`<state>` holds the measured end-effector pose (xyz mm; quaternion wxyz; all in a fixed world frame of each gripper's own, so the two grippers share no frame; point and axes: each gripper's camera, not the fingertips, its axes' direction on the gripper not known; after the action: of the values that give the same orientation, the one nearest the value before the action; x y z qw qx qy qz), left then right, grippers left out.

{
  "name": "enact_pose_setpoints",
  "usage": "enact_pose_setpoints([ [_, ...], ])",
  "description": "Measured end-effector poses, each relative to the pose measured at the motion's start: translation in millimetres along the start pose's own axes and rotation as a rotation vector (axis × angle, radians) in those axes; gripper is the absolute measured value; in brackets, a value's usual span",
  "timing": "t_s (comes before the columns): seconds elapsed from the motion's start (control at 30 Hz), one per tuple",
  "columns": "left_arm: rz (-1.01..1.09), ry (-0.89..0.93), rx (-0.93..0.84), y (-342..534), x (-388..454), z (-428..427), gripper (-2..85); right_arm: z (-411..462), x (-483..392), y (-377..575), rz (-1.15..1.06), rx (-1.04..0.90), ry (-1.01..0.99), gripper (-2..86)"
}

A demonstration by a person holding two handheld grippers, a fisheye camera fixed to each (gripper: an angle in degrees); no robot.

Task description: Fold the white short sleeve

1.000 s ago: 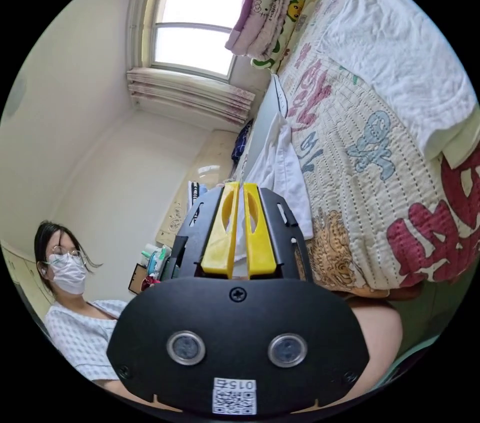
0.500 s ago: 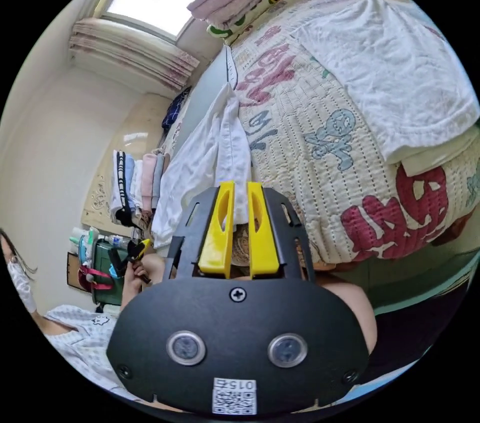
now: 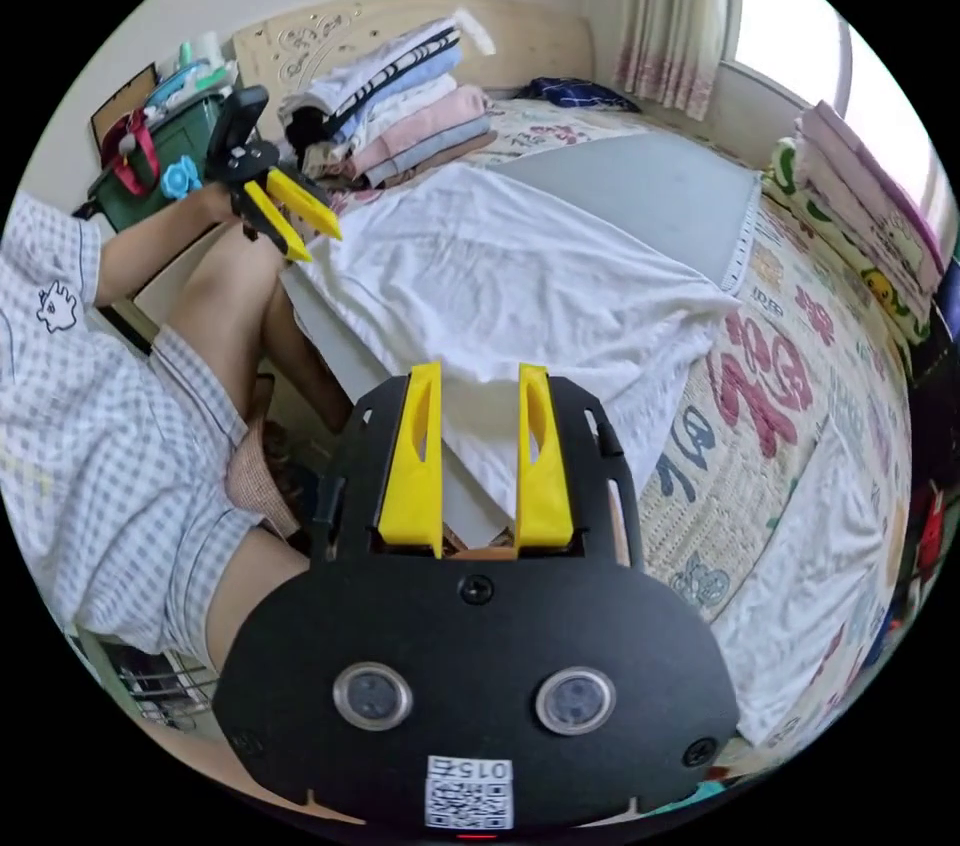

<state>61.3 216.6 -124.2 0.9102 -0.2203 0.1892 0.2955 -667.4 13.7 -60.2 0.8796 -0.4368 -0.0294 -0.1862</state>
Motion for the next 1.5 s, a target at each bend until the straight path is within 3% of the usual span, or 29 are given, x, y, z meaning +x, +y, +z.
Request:
enact_pose_setpoints([
  [0.17,0.039,-0.010,-0.151,-30.6,-12.3,17.8,8.3,34.6,-13.0,-20.9,-0.003,-0.123,0.024,9.4],
  [0.43,0.064,0.102,-0.128,-65.5,-36.1,-10.8,0.7,21.7,-22.6,-45.6,0.087,-0.095,-0.106,1.1],
  [0.63,-0.131,-0.004,0.100,-111.8,-117.9,-87.3,0.2,-20.2,0.8,-121.7,0.227,0.039,-0.037,-0.2],
  [0.73,-0.354,-0.302,0.320,-175.2,-184.2,-138.1,1.0,-55.1,44.1,-230.2,0.405,0.213,0.181,0.7],
  [0.8,-0.536,-0.482,0.587,-205.8,-209.7,-181.2,4.5,-82.1,63.3,-296.9,0.576,0.441,0.289,3.6],
  [0.87,-0.605,-0.455,0.652,-217.0,-213.1,-200.2,7.5,-91.8,66.2,-323.9,0.637,0.511,0.188,7.4],
  [0.93,-0.516,-0.374,0.695,-214.0,-200.8,-203.6,8.1,-88.7,54.7,-333.1,0.579,0.534,0.040,9.1],
  [1.03,-0.407,-0.379,0.579,-192.9,-183.3,-172.4,6.9,-53.4,20.7,-324.9,0.365,0.425,-0.046,7.7],
  [1.2,-0.402,-0.266,0.244,-189.3,-208.6,-78.6,7.7,35.6,-9.1,-323.8,0.314,0.079,0.031,9.8],
  [1.5,-0.386,-0.270,0.098,-272.3,-238.2,-9.2,10.9,78.0,-53.6,-424.7,0.182,-0.046,0.185,11.6],
])
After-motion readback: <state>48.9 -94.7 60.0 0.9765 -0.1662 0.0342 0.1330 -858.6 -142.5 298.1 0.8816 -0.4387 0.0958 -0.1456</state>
